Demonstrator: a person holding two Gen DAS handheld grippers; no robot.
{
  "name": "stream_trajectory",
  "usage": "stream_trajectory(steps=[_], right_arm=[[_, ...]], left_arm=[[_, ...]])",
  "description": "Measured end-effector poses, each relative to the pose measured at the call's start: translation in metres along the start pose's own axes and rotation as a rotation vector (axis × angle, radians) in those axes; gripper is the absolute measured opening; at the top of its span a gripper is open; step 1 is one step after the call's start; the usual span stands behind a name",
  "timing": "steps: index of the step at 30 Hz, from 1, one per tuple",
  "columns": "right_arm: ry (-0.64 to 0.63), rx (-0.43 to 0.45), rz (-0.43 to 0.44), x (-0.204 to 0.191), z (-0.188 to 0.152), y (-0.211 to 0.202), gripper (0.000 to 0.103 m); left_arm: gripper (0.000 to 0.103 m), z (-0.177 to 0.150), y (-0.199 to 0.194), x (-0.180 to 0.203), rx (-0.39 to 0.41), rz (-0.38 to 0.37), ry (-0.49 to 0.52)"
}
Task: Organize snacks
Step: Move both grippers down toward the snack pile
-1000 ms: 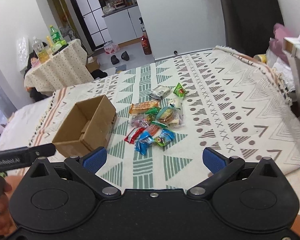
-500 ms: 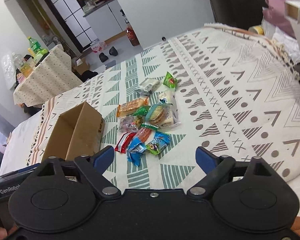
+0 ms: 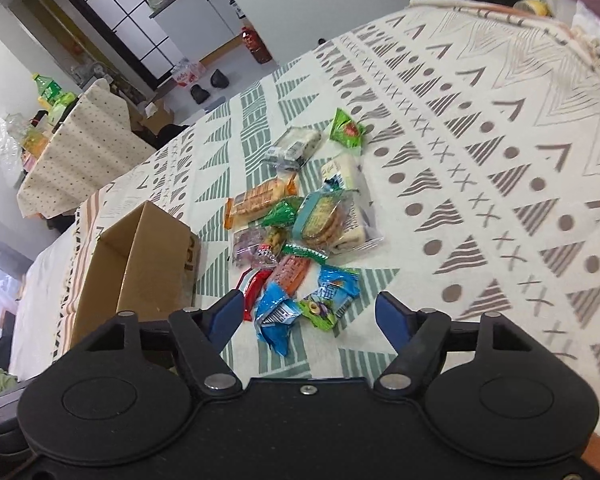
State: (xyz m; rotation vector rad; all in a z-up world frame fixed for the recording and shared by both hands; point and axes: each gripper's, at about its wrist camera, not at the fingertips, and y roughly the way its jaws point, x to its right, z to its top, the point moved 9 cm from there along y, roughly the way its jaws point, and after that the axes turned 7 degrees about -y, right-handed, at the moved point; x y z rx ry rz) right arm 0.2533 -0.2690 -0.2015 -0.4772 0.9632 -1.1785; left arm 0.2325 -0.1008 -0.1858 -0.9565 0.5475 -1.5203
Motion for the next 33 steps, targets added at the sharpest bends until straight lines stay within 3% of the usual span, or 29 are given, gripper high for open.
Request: stream_trajectory(steps=[6,12,28,29,31,33], right_arm=[[0.016,0.003,0.002,0.008,0.002,0.016,0.068],[0.074,-0.022,-0.006,0.025,0.002,0.036,0.058],[0.105,-0.137,0.039,0.032,-0.009,0.086,0.057],[0.105,-0.135,0.04,0.033,-0.009,0.087,0.055],[0.103,-0.134,0.042,0.034,-0.008,0.089,0.037],[0.105,-0.144,0.062,0.032,-0.01,0.091,0.032]], left_arm=[[0.063,-0.005,0.03,0.003,-0.037,-0.013,0.016],[0.062,-0.011,0.064,0.005,-0.088,-0.017,0.027],[0.059,-0.022,0.113,0.005,-0.157,-0.032,0.024],[0.058,-0.022,0.114,0.005,-0.16,-0.033,0.019],[0.051,-0.021,0.114,0.004,-0.154,-0.028,0.006],[0.046,-0.021,0.114,0.004,-0.156,-0.023,0.0]])
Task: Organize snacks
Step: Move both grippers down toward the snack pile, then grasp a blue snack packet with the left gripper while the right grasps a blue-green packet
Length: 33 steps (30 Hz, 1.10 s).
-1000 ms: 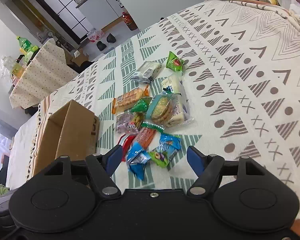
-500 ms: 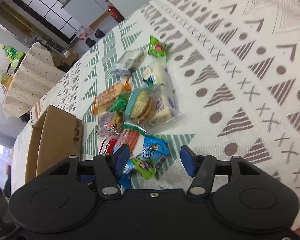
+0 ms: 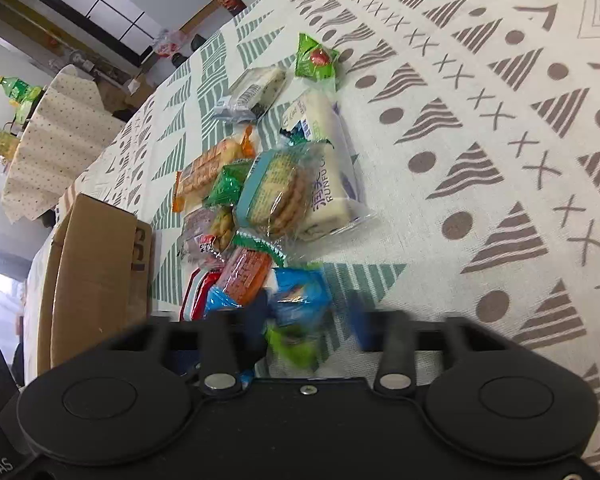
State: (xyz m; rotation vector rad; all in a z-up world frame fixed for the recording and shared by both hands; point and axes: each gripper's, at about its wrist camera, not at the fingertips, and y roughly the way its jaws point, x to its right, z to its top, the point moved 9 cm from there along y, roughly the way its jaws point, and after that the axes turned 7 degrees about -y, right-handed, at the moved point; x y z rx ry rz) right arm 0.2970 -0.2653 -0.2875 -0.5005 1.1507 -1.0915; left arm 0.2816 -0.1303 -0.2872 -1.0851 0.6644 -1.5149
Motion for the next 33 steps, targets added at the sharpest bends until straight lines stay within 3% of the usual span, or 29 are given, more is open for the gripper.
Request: stream_trajectory(steps=[3,13,33], right_arm=[[-0.043,0.009,-0.009,-0.005,-0.001,-0.002,0.031],[-0.082,0.096,0.058,-0.025,0.005,-0.029,0.03],[-0.255,0.305,0.282,-0.1,0.018,-0.072,0.03]], left_arm=[[0.039,0.0,-0.003,0.002,0.001,-0.006,-0.007],[0.039,0.009,-0.041,0.01,0.093,0.017,0.015],[0.039,0.032,-0.128,-0.018,0.26,0.122,-0.057]])
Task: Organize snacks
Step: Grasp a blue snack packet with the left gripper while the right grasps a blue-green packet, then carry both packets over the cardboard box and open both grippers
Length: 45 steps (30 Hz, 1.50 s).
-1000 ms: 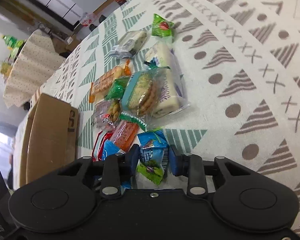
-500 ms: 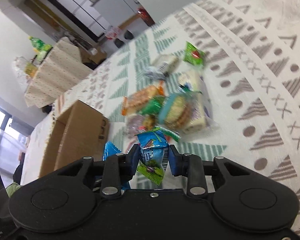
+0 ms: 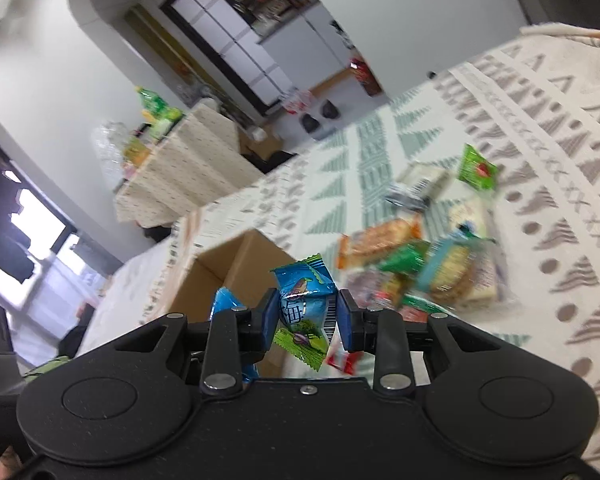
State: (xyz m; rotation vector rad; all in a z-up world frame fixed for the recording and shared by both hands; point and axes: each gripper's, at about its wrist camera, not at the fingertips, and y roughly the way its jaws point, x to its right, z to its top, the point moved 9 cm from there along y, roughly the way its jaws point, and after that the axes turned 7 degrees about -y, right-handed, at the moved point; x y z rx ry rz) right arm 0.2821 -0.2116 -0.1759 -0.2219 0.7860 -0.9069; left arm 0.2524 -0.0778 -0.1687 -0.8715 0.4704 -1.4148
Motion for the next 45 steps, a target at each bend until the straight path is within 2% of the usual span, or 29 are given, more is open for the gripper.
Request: stream_trajectory(steps=[8,19,29,33,36,38,39,41,45], right_arm=[[-0.086,0.062,0.091,-0.036,0.013,0.008,0.03],[-0.172,0.042,0.165,-0.086,0.016,0.027,0.03],[-0.229,-0.02,0.175,-0.115,0.0,0.058,0.03],[-0.234,-0.043,0.167,-0.116,-0.006,0.068,0.03],[-0.224,-0.057,0.173,-0.118,-0.008,0.071,0.032],[-0.212,-0.077,0.188,-0.12,-0.01,0.074,0.038],[-0.206,-0.083,0.188,-0.12,-0.01,0.075,0.05],[-0.199,-0.085,0.171,-0.118,-0.011,0.071,0.064],[-0.169,-0.095,0.128,-0.109,-0.006,0.061,0.073]], left_arm=[[0.039,0.02,-0.032,-0.033,0.074,0.061,-0.034],[0.039,0.047,-0.053,-0.078,0.128,0.122,-0.099],[0.04,0.052,-0.04,-0.12,0.118,0.172,-0.182],[0.044,0.05,-0.031,-0.135,0.085,0.204,-0.212],[0.053,0.047,-0.028,-0.14,0.064,0.2,-0.221],[0.06,0.046,-0.029,-0.145,0.056,0.207,-0.229],[0.064,0.046,-0.029,-0.146,0.054,0.211,-0.235],[0.071,0.046,-0.032,-0.149,0.049,0.219,-0.242],[0.083,0.046,-0.036,-0.149,0.038,0.228,-0.244]])
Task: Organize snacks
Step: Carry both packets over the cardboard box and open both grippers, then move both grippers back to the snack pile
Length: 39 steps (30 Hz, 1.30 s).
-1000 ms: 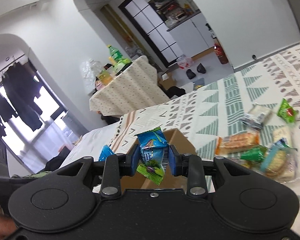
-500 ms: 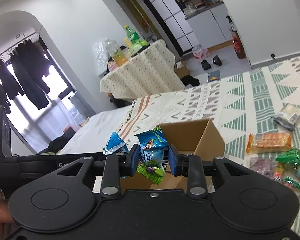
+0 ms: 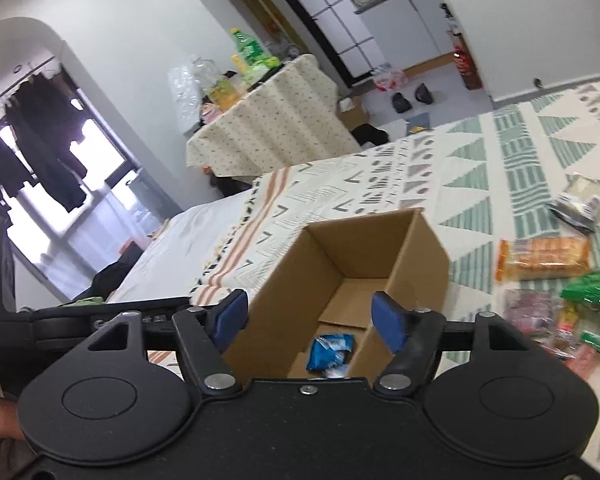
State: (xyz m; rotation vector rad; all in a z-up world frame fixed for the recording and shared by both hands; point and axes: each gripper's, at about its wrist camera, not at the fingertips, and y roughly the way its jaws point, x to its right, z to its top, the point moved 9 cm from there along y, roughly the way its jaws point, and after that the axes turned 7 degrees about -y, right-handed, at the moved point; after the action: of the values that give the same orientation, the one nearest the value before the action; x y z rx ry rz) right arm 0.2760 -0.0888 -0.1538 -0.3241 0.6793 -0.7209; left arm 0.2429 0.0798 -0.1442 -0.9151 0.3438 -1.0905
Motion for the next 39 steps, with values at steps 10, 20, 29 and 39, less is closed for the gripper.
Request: stream_trajectory(steps=[10,20,29,39], right_arm=[[0.051,-0.033,-0.072,0.02,0.002,-0.029,0.085],[0.087,-0.037,-0.152,0.048,0.004,-0.059,0.095],[0.097,-0.023,-0.184,0.068,0.01,-0.09,0.103],[0.046,-0.001,-0.231,0.085,0.016,-0.122,0.103]], left_arm=[[0.092,-0.005,-0.017,0.011,-0.028,0.008,0.005],[0.093,-0.016,-0.034,0.036,-0.013,-0.014,0.06],[0.1,-0.025,-0.049,0.07,0.005,-0.013,0.092],[0.103,-0.031,-0.063,0.094,0.02,-0.02,0.069]])
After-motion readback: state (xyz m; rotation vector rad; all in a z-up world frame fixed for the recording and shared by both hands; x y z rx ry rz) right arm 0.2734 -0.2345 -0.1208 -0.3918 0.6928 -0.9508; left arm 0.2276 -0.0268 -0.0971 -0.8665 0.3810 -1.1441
